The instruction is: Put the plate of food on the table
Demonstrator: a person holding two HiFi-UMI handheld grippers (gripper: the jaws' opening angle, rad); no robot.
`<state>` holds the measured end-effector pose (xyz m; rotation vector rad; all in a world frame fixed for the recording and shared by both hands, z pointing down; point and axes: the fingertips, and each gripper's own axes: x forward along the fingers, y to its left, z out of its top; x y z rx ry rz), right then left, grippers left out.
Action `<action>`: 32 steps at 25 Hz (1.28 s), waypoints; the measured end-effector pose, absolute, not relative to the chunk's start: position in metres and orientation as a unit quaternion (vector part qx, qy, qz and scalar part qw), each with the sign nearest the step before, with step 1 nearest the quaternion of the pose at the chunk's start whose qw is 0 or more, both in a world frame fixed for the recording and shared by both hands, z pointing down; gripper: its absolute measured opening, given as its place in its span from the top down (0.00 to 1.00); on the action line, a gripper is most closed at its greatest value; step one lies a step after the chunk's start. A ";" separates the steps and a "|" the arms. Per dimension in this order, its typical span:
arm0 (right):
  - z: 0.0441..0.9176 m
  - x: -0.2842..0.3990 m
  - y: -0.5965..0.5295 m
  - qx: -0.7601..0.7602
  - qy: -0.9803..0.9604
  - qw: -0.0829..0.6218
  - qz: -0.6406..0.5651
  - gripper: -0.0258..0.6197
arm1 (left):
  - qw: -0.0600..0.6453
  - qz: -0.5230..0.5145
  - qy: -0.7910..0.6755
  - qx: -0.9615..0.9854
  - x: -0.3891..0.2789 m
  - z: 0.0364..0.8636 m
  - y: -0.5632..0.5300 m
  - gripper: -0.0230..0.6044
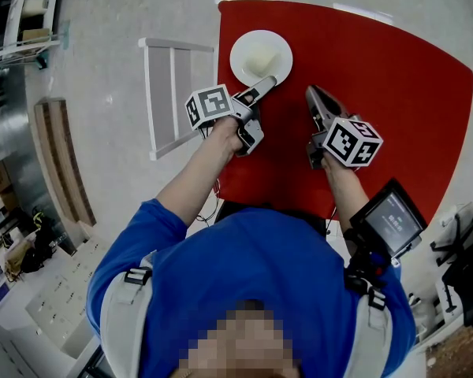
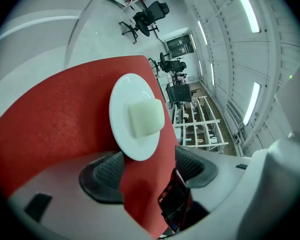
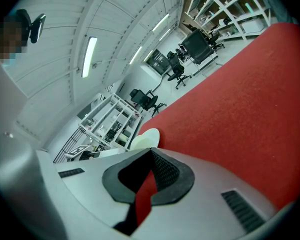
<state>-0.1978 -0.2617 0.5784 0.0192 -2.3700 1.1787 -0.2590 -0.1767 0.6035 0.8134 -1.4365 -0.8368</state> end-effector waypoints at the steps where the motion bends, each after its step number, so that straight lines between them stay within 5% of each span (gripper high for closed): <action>1: 0.579 -0.198 -0.261 0.007 -0.868 0.244 0.433 0.96 | 0.604 -0.356 -0.618 0.355 -0.258 0.603 -0.177 0.47; 20: 0.577 -0.201 -0.253 -0.012 -0.870 0.243 0.430 0.96 | 0.581 -0.377 -0.622 0.365 -0.245 0.598 -0.162 0.44; 32: 0.568 -0.196 -0.250 -0.019 -0.873 0.239 0.425 0.96 | 0.478 -0.429 -0.657 0.394 -0.259 0.570 -0.152 0.44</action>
